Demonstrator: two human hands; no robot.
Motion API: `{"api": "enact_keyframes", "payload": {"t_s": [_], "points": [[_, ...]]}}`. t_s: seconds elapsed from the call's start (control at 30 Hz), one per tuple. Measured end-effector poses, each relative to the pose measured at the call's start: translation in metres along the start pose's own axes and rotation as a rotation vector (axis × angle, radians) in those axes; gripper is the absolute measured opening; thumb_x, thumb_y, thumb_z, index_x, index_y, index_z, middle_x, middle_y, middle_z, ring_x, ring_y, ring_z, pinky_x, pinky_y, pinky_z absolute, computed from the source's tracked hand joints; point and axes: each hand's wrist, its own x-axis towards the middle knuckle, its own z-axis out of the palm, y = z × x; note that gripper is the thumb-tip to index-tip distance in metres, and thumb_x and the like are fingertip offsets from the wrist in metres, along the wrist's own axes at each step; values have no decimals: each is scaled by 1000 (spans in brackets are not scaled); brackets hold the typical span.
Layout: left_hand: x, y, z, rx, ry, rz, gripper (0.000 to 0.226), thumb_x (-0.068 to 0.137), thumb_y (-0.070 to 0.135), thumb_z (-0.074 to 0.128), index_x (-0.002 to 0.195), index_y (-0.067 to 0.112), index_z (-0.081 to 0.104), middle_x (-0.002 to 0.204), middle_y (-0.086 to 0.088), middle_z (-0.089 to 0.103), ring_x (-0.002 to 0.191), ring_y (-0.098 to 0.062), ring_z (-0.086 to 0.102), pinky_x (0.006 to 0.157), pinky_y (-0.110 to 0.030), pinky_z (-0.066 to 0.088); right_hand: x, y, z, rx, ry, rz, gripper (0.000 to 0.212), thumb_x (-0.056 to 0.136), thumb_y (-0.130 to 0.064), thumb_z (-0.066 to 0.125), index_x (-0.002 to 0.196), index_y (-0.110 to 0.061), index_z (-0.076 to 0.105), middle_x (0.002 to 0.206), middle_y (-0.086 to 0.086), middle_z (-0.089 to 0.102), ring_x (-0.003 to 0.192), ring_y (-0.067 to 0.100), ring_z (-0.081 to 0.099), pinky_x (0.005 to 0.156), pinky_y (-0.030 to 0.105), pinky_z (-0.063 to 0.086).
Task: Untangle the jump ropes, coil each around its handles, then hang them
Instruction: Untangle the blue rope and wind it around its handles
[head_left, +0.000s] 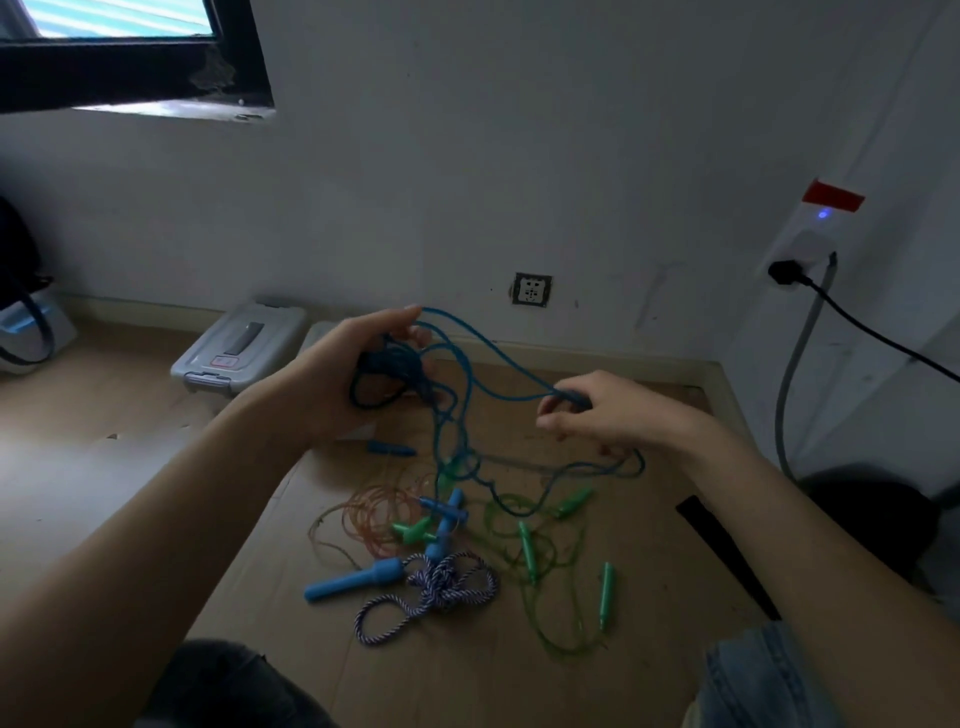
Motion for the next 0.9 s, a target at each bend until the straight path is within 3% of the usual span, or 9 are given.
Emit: {"api": "enact_keyframes", "payload": {"t_s": [0.1, 0.17, 0.23, 0.33, 0.47, 0.53, 0.67, 0.8, 0.9], "points": [[-1, 1, -1, -133, -114, 6, 26, 78, 36, 53, 69, 14, 63, 59, -2, 54, 54, -14, 54, 64, -29, 51, -5, -3, 8, -64, -308, 47, 38, 81, -50, 62, 111, -27, 61, 102, -3, 67, 48, 7, 52, 43, 19, 41], [-1, 1, -2, -126, -131, 39, 26, 79, 35, 51, 74, 15, 66, 65, -3, 56, 53, -13, 54, 53, -23, 50, -7, -8, 16, 53, -497, 50, 31, 83, -50, 60, 101, -26, 67, 85, -1, 72, 35, 4, 35, 35, 15, 29], [0, -2, -1, -37, -71, 57, 24, 75, 35, 55, 81, 17, 71, 72, -6, 57, 52, -13, 55, 45, -19, 45, -8, -13, 15, 278, -567, -23, 34, 85, -51, 56, 92, -21, 71, 55, -4, 59, 34, 5, 27, 33, 14, 23], [2, -8, 2, 54, -43, 37, 29, 72, 34, 61, 95, 20, 70, 81, -5, 57, 56, -13, 56, 44, -20, 43, -9, -15, 3, 496, -579, -166, 36, 82, -51, 60, 87, -18, 73, 46, -10, 38, 37, 5, 23, 34, 15, 22], [5, -10, 4, -77, -101, 59, 33, 77, 33, 57, 102, 15, 68, 75, -4, 58, 57, -11, 51, 42, -18, 39, -7, -4, 16, -232, -281, 23, 35, 72, -49, 72, 95, -22, 71, 79, -3, 66, 67, 14, 57, 56, 21, 41], [5, -7, 2, -88, -124, 66, 37, 78, 35, 55, 106, 14, 67, 77, -3, 58, 56, -9, 48, 39, -17, 38, -5, 2, 28, -392, -311, 81, 36, 77, -47, 69, 101, -21, 70, 87, -3, 65, 75, 16, 55, 61, 23, 40], [5, -4, -2, 136, -115, 107, 35, 79, 32, 56, 112, 21, 62, 80, 0, 57, 57, -8, 48, 39, -14, 35, -6, -8, 23, 246, -287, -106, 21, 89, -26, 60, 78, -12, 71, 61, -8, 62, 40, 7, 33, 37, 17, 25], [7, -20, -2, 574, 4, 130, 23, 82, 9, 61, 99, 23, 64, 67, 11, 65, 56, -2, 57, 42, -12, 41, -11, -22, 7, 690, -222, -330, 19, 87, -28, 56, 78, -15, 66, 56, -4, 54, 38, 4, 31, 34, 14, 22], [16, -40, 5, 877, 28, 182, 24, 87, 6, 55, 82, 29, 63, 71, 12, 66, 72, -4, 61, 64, -12, 49, -17, -28, -2, 888, -229, -354, 23, 83, -35, 58, 68, -19, 66, 51, -10, 34, 42, 3, 22, 38, 16, 14]]}}
